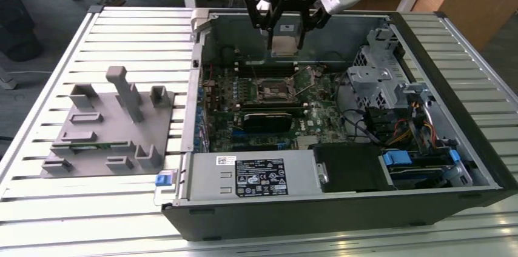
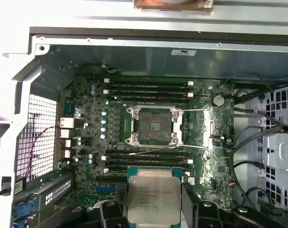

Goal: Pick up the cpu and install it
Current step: 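Pick up the cpu and move it towards the insertion slot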

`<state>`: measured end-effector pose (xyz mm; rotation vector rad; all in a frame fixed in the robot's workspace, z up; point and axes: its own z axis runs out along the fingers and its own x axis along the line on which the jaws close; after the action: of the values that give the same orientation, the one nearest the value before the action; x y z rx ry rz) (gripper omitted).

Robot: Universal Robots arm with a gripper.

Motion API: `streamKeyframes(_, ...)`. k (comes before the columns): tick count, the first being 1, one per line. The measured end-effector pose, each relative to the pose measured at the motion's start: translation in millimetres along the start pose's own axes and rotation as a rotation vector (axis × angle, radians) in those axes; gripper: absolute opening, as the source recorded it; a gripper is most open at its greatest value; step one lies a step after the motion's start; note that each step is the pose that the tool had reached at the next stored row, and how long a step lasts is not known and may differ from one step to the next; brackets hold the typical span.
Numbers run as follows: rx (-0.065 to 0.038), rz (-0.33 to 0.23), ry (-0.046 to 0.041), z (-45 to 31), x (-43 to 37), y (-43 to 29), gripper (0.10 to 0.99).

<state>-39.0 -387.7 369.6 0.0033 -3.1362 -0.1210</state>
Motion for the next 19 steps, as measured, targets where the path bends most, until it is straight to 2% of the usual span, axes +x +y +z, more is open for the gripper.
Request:
streamKeyframes(14, 0.0, 0.192, -0.0147, 3.2, 0.0, 0.8, 0.541)
streamKeyframes(17, -0.001, 0.198, -0.0152, 3.3, -0.5, 0.9, 0.541)
streamKeyframes(19, 0.0, 0.178, -0.0137, 3.4, -0.8, 0.9, 0.541)
